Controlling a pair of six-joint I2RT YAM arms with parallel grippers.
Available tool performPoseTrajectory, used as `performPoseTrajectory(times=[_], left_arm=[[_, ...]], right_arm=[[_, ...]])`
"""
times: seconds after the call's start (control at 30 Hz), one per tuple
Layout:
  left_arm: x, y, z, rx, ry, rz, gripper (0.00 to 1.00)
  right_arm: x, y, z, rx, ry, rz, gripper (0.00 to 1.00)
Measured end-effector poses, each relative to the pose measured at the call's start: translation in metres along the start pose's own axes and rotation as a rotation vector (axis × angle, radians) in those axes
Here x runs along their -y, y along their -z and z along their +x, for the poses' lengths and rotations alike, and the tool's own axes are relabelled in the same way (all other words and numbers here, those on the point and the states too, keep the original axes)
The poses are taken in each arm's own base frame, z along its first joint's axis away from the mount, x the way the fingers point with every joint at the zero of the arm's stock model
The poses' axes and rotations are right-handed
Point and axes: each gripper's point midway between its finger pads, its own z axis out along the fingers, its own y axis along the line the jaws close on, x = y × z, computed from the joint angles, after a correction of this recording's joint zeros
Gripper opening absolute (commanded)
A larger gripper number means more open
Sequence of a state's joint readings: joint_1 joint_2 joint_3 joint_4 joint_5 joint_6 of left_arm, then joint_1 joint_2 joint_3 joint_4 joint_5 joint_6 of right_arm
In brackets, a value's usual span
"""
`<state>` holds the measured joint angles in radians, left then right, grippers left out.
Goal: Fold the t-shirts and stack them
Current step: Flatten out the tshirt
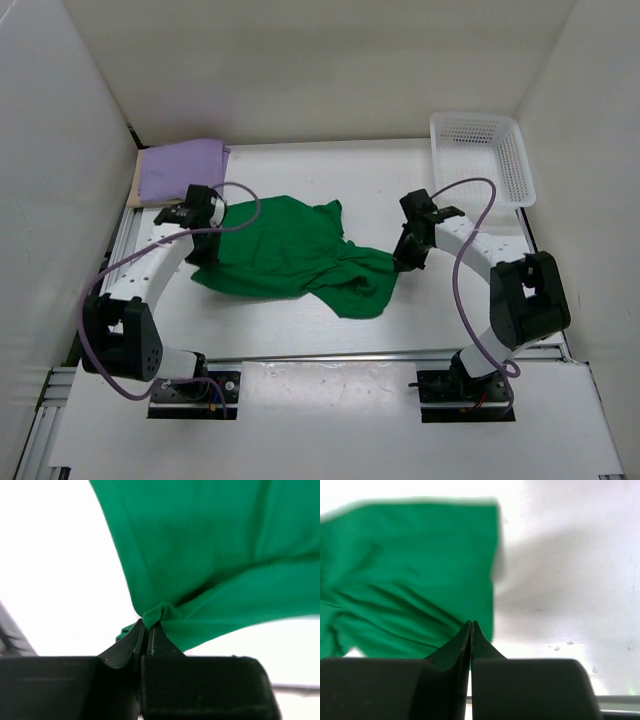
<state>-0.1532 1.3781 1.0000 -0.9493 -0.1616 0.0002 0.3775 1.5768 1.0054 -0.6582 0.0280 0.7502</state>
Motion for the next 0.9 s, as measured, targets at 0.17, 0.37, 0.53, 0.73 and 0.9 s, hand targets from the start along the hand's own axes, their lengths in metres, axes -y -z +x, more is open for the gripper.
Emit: performPoseTrajectory(times=[0.17, 0.37, 0.53, 0.73, 0.9], left_arm=[[-0.016, 0.043, -0.072, 0.197, 0.040, -0.046, 0.14], [-0.014, 0.027, -0.045, 0.111, 0.027, -0.046, 0.14], [-0.013, 0.015, -0.002, 0.002, 0.015, -0.043, 0.14], [-0.032, 0.027, -0.001, 0.053, 0.092, -0.064, 0.14], [-0.052, 0.039, -0.024, 0.119, 0.159, -0.090, 0.11]], right_arm=[[-0.035, 0.030, -0.040, 0.105, 0.008, -0.088, 0.41], [-0.041, 0.024, -0.049, 0.111, 0.026, -0.086, 0.67], [-0.003, -0.035, -0.004, -0.077, 0.014, 0.057, 0.66], [-0.012, -0.037, 0.010, -0.137, 0.027, 0.042, 0.00], [-0.028, -0.035, -0.007, -0.084, 0.056, 0.020, 0.00]])
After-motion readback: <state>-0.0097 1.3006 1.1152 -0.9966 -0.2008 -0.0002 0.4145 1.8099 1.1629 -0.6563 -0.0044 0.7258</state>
